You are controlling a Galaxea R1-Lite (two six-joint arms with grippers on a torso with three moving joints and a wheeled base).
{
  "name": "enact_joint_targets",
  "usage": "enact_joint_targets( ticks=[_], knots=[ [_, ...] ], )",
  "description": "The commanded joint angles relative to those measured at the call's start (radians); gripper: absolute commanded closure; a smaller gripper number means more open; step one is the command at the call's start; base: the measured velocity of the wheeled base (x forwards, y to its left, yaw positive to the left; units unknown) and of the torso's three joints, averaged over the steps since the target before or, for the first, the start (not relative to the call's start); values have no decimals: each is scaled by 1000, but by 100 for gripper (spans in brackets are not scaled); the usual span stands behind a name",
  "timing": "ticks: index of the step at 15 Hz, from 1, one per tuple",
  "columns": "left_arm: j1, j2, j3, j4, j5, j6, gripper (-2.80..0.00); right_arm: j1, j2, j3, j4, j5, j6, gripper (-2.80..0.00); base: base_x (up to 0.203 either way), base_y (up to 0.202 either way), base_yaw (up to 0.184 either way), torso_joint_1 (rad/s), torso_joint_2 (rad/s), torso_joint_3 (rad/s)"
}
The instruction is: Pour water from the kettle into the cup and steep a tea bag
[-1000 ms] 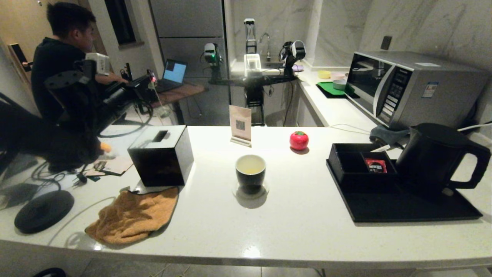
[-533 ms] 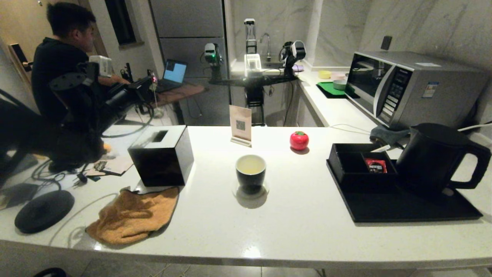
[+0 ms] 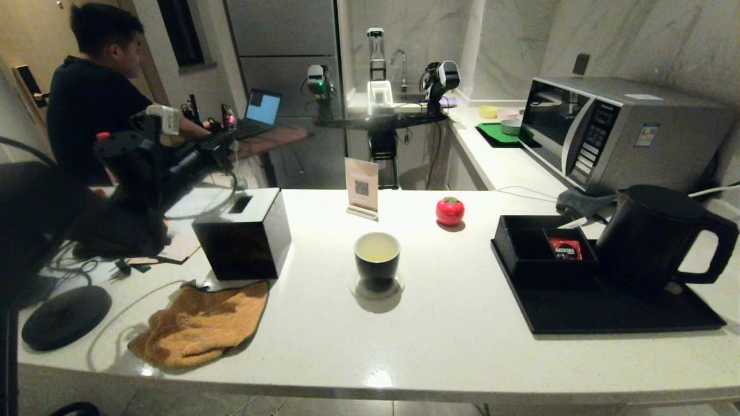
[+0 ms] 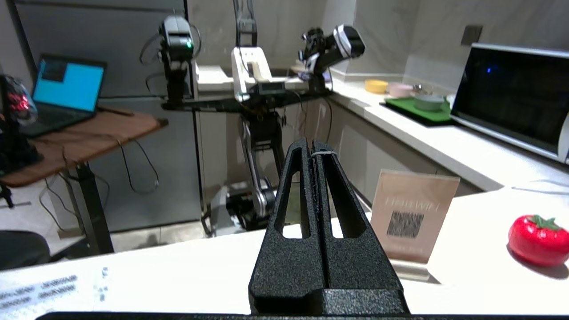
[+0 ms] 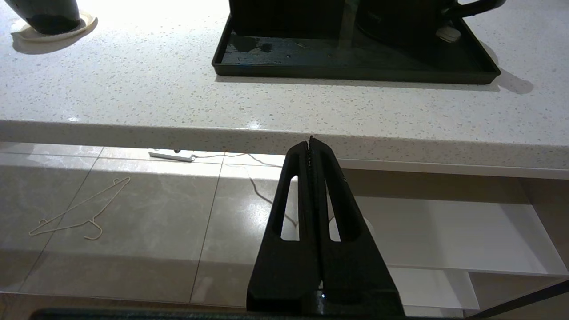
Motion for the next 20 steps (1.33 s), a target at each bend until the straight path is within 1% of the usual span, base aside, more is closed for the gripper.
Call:
enact_joint_targets(
  ticks=[1, 5, 11, 18, 20],
  knots=[
    [0, 26, 0, -14, -2, 0, 0, 1, 1, 0, 1, 1, -1, 0, 0, 0, 0, 0, 0, 0],
    [0, 56, 6, -50, -4, 0, 0, 1, 1, 0, 0, 1, -1, 0, 0, 0, 0, 0, 0, 0],
    [-6, 66, 20, -62, -3, 0, 0, 1, 1, 0, 0, 1, -1, 0, 0, 0, 0, 0, 0, 0],
    [-3, -4, 24, -53, -5, 0, 0, 1, 1, 0, 2, 1, -1, 0, 0, 0, 0, 0, 0, 0],
    [-3, -29, 61, -50, -5, 0, 0, 0, 1, 0, 2, 1, -1, 0, 0, 0, 0, 0, 0, 0]
  ],
)
